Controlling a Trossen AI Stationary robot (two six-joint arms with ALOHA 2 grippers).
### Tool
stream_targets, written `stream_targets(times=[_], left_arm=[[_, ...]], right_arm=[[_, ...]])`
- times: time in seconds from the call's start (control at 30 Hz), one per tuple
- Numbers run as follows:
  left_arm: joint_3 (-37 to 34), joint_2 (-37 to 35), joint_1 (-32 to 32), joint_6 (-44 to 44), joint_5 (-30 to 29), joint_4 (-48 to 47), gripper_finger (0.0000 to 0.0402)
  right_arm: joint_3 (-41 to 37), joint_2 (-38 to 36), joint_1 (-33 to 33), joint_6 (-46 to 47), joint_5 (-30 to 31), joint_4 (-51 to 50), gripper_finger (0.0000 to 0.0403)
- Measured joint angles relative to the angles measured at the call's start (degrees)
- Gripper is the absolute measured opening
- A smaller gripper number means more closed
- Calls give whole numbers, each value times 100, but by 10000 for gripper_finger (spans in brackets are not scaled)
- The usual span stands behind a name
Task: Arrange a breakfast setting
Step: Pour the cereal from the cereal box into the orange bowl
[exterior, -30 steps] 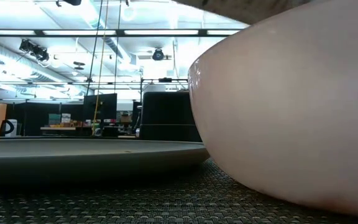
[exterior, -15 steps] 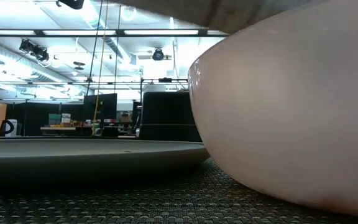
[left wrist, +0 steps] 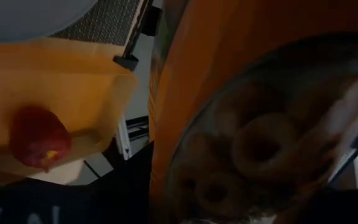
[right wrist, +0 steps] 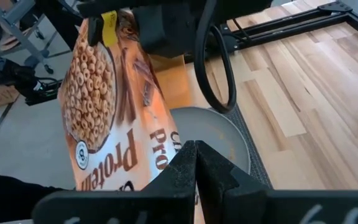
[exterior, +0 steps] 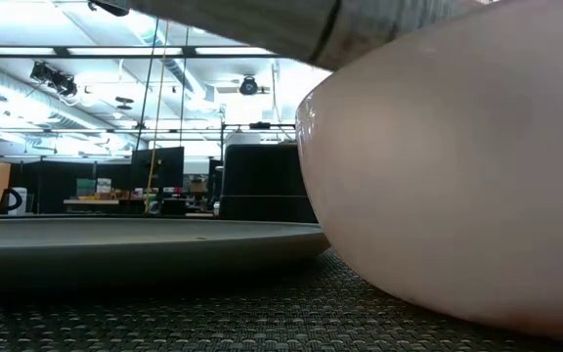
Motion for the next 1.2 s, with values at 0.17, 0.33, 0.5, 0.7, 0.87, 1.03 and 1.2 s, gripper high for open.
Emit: stream_targets(times=[0.17,0.33,0.5,0.7,0.87,1.03,1.2], left_arm=[[-15,2,-24,-131,151,64,175],[-75,10,-42,-2,27,-6,175],[-36,0,-47,11,34,-1,175],[-52,-2,-55,-17,26,-3,175],[-52,-31,-52,-89,127,-1,175],[-50,-65,-31,-28,25,-1,175],[-48,-193,-26,401,-368,1,175]], right_arm=[[0,0,0,2,7,3,12],[0,0,0,2,9,3,12],[0,0,0,-5,9,5,12],[0,0,0,-14,7,4,12],[0,0,0,-20,7,5,12],[0,0,0,-39,5,5,12],[0,0,0,-39,4,3,12]])
